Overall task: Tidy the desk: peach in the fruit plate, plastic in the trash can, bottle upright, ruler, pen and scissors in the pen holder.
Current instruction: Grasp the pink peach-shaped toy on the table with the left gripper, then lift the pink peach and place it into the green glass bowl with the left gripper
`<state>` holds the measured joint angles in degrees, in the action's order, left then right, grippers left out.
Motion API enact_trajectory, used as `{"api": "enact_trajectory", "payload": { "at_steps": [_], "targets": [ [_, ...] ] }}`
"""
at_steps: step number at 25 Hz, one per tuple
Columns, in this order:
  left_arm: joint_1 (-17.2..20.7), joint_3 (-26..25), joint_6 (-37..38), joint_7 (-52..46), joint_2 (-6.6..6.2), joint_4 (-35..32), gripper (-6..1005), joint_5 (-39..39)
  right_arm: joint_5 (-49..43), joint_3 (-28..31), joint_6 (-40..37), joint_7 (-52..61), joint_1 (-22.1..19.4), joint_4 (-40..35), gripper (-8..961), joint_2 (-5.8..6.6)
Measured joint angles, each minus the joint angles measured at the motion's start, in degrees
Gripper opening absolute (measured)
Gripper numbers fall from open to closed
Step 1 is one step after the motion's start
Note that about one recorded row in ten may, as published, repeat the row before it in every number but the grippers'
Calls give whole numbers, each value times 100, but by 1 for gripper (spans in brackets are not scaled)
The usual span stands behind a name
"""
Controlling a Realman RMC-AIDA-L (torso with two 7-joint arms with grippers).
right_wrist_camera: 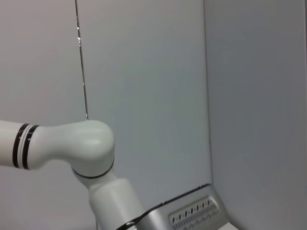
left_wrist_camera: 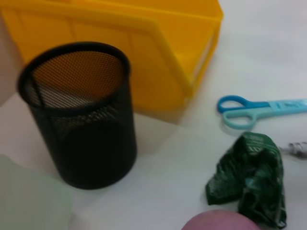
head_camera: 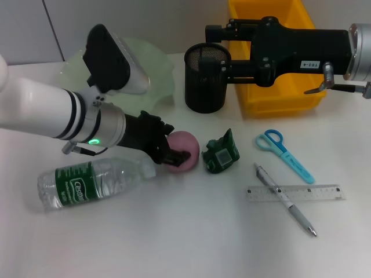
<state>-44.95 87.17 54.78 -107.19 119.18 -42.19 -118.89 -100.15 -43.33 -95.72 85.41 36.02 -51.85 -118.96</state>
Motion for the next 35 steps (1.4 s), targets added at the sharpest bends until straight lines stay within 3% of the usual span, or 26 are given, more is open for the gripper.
{"api": "enact_trajectory", "payload": {
  "at_steps": [16,27,35],
  "targets": [
    [27,217,90,88,0,-94,724,46,-4,0,126,11,-30,0,684,6],
    [60,168,211,154,-2,-220,493,224,-4,0,126,10,-48,0,684,7],
    [301,61,253,158,-60,-510,341,479,122,76,110,-31,-140,-21,684,14]
  ]
}}
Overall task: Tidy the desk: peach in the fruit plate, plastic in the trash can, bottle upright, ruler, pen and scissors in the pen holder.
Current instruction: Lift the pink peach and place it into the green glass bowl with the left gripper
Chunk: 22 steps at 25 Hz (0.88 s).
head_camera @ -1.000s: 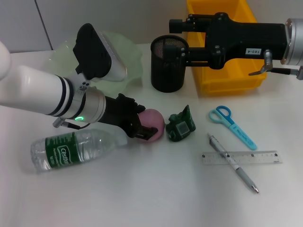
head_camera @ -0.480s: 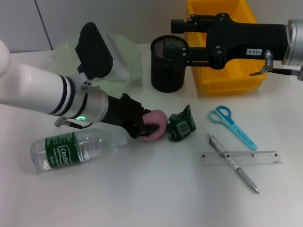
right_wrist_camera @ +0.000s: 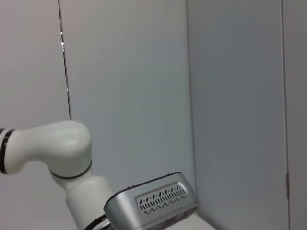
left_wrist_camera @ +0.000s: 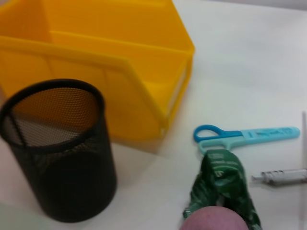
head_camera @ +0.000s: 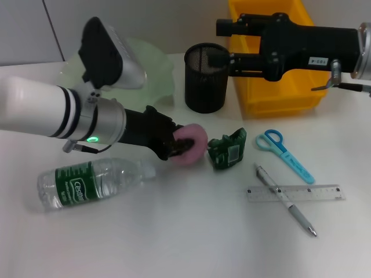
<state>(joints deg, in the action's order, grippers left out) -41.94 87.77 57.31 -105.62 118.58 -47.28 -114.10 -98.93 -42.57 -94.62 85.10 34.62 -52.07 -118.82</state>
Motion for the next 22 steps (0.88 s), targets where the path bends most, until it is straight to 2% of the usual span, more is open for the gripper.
{"api": "enact_trajectory", "payload": {
  "at_steps": [13,16,22],
  "targets": [
    [330,-698,-37,195,-2,-22,236,63,612,3,-48,-15,-348,-179,684,53],
    [452,-1137,-27,362,-8,-32,213,136,618,3,-48,-19,-351,-181,684,47],
    [537,-1552,-8,519,-15,-145,172,160,622,3,-47,-22,-352,-181,684,25]
  ]
}}
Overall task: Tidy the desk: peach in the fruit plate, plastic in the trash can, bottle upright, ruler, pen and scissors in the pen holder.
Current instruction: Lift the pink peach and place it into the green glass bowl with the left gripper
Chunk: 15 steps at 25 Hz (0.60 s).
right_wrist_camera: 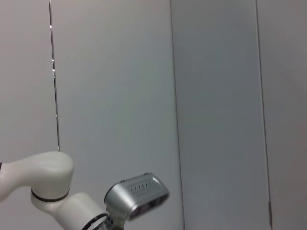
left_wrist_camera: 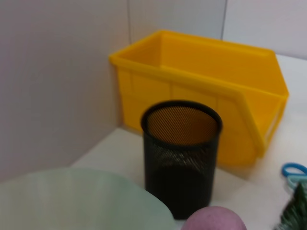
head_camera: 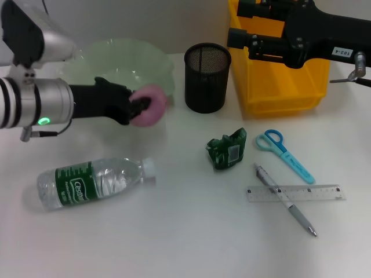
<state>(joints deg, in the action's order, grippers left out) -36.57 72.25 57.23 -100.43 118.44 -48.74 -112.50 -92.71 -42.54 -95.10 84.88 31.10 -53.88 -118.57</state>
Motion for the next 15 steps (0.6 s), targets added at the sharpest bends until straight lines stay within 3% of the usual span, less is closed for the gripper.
{"api": "enact_trajectory", "payload": {
  "at_steps": [9,15],
  "targets": [
    [268,-253,-34,155,-10,-601,175,241,0,-1,1,-4,-5,9,684,-8],
    [166,-289,-655,256,-3,-335,177,248,0,-23,0,-7,-9,7,684,-8]
  ]
}}
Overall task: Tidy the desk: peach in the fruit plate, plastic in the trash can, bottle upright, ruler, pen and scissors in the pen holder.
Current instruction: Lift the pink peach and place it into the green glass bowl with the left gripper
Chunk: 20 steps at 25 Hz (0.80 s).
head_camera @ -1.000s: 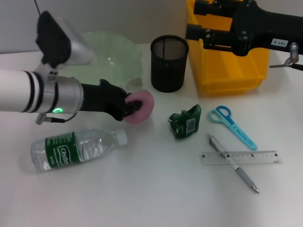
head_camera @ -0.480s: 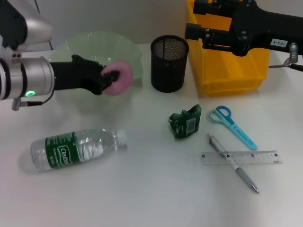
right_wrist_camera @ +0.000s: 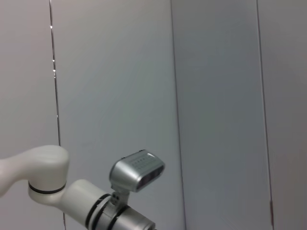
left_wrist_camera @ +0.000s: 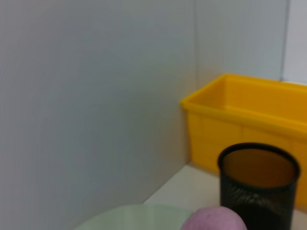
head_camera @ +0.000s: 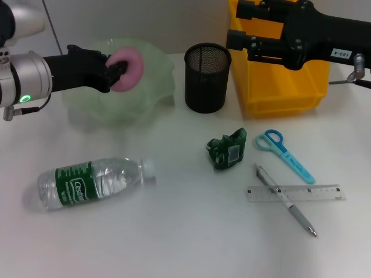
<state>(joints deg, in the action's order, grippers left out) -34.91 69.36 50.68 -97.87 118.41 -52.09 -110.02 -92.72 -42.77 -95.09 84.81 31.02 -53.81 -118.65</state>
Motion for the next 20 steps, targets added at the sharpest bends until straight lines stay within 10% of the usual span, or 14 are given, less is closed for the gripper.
{"api": "enact_trajectory", "payload": {
  "at_steps": [20],
  "targets": [
    [-423,43,-733,279,32,798,182,-12,-41,-39,0,-1,50,-4,679,6]
  ]
}}
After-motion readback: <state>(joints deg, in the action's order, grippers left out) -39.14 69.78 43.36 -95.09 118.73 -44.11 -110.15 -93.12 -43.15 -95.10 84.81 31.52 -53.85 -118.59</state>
